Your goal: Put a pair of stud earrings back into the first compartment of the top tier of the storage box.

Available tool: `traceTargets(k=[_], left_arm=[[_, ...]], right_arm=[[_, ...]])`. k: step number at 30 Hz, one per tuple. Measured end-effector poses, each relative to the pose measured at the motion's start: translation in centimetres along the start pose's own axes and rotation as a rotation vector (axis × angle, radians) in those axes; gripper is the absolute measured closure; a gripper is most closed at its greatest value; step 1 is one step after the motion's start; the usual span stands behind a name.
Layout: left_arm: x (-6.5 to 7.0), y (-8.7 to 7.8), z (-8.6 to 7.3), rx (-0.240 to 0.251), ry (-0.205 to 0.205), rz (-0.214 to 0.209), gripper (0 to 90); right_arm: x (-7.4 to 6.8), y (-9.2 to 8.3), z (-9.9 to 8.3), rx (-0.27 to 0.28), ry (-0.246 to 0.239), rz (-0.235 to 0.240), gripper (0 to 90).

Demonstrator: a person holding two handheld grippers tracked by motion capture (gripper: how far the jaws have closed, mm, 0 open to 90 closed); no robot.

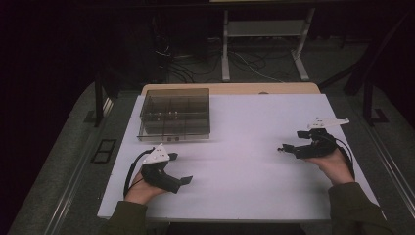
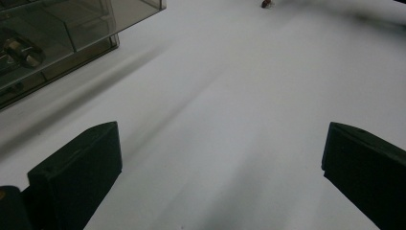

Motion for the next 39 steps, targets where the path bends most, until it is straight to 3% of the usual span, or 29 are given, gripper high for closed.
traceTargets(k=[5,13,21,29,33,39], left_arm=[[0.0,0.0,0.0,0.000,-0.001,0.000,0.0],[0.0,0.1,-0.1,-0.002,-0.003,0.001,0.0],[0.0,0.2,-0.2,-0.010,0.000,0.001,0.0],[0.0,0.1,-0.2,-0.009,-0.002,0.001,0.0],[0.1,0.1,-0.3,-0.010,0.000,-0.003,0.0],[0.0,0.1,-0.3,-0.010,0.000,-0.002,0.0]], right_arm=[[1.0,0.8,0.5,0.001,0.010,-0.019,15.0],[1.5,2.3,0.7,-0.031,0.011,-0.011,27.4],[1.4,2.8,-0.2,-0.071,-0.007,0.011,51.6],[0.9,3.2,-0.7,-0.107,-0.032,0.018,67.4],[0.6,3.3,-0.8,-0.122,-0.037,0.027,72.4],[0.4,3.7,-1.1,-0.143,-0.052,0.029,72.9]])
Point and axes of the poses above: each handheld gripper's, and its own axes: y roughly forward along the jaws, z roughly out of its top, x roughly to its right, the point moved 6 cm from there along y, roughly forward along the jaws, and after that the axes turned 14 degrees about -z, right-handed, at the moved point
